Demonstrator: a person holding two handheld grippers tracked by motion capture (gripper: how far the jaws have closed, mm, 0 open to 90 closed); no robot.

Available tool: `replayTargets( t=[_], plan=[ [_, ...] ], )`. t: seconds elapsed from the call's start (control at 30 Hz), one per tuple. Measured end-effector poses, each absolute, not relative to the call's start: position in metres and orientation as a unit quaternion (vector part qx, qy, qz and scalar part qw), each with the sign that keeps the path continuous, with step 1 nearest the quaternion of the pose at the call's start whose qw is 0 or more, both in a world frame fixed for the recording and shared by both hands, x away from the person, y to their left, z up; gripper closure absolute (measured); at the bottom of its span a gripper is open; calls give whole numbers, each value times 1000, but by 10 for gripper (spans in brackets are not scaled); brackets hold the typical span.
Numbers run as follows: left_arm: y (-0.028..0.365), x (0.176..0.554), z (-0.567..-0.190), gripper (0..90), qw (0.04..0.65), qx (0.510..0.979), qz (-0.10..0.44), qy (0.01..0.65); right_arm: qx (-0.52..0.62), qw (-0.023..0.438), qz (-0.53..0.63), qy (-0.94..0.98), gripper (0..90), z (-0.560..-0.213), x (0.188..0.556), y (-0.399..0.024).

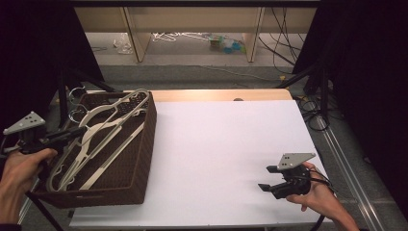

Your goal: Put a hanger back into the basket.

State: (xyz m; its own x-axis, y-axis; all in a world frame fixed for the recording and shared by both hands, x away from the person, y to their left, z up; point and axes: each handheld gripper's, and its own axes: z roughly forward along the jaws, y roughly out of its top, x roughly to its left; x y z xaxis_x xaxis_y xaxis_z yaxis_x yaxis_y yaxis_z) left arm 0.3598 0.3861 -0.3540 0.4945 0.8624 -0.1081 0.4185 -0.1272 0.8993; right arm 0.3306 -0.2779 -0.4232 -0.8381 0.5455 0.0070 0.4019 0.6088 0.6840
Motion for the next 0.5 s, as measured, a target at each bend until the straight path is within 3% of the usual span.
replayTargets(
  t=[0.5],
  plan=[
    [375, 380, -385, 859, 434, 730, 195, 490, 261, 99, 348, 895, 323, -423, 331, -279]
  ],
)
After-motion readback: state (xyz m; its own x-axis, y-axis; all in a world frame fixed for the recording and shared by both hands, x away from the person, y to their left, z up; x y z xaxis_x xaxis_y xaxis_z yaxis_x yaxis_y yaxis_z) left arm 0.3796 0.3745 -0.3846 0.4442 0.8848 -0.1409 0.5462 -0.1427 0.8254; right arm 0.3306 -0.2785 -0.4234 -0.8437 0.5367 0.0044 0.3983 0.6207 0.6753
